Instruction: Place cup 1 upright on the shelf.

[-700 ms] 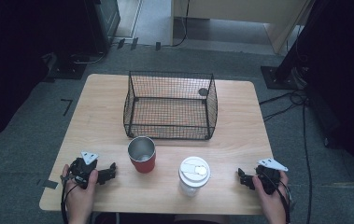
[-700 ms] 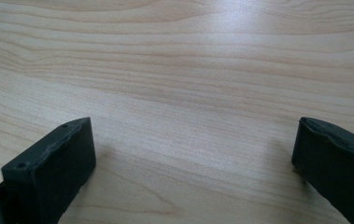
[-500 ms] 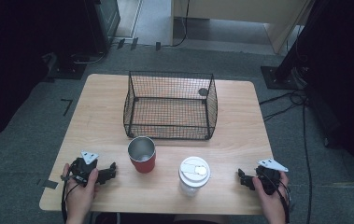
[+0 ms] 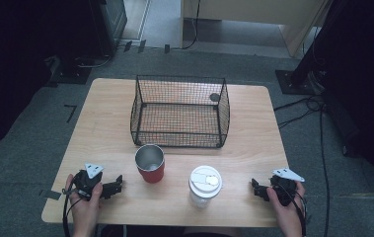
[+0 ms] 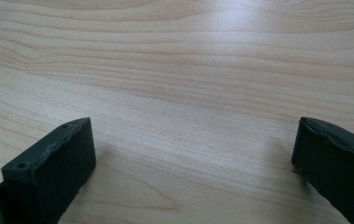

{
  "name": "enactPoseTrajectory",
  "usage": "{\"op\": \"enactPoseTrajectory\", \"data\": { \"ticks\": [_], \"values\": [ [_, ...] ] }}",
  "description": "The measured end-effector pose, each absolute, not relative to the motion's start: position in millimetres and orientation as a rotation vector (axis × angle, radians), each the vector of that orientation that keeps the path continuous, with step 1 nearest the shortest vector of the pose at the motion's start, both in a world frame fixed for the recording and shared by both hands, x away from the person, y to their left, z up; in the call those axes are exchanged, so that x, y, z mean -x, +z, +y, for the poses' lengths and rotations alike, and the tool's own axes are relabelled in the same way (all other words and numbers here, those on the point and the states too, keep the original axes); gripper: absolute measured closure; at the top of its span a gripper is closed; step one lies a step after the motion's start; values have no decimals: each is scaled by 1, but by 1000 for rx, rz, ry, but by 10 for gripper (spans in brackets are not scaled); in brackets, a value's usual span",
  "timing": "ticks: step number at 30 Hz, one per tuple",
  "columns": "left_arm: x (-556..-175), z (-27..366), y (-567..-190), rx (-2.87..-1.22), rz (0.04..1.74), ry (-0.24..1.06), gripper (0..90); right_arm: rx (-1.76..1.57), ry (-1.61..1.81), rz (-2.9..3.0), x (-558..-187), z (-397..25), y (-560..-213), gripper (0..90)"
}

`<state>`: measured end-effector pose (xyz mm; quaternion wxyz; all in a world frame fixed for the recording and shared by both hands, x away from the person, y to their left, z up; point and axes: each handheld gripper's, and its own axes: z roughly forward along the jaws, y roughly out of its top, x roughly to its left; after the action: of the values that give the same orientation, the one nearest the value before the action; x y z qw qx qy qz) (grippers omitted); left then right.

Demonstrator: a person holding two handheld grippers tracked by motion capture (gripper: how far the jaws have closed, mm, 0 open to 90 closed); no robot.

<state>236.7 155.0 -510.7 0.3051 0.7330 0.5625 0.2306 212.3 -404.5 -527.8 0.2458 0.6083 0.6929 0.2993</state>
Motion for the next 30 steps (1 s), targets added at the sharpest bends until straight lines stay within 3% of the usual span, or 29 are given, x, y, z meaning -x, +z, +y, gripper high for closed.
{"op": "enactPoseTrajectory", "data": {
  "ticks": [3,15,30],
  "values": [
    [-229,148,-504,-1946,1411,537,0,-1660,817,1890,-212,-405,-528,0],
    [-219,110,-485,-1964,1234,467,0,-1660,816,1890,-212,-405,-528,0],
    [-226,80,-466,-1928,1123,421,0,-1660,817,1890,-212,-405,-528,0]
  ]
}}
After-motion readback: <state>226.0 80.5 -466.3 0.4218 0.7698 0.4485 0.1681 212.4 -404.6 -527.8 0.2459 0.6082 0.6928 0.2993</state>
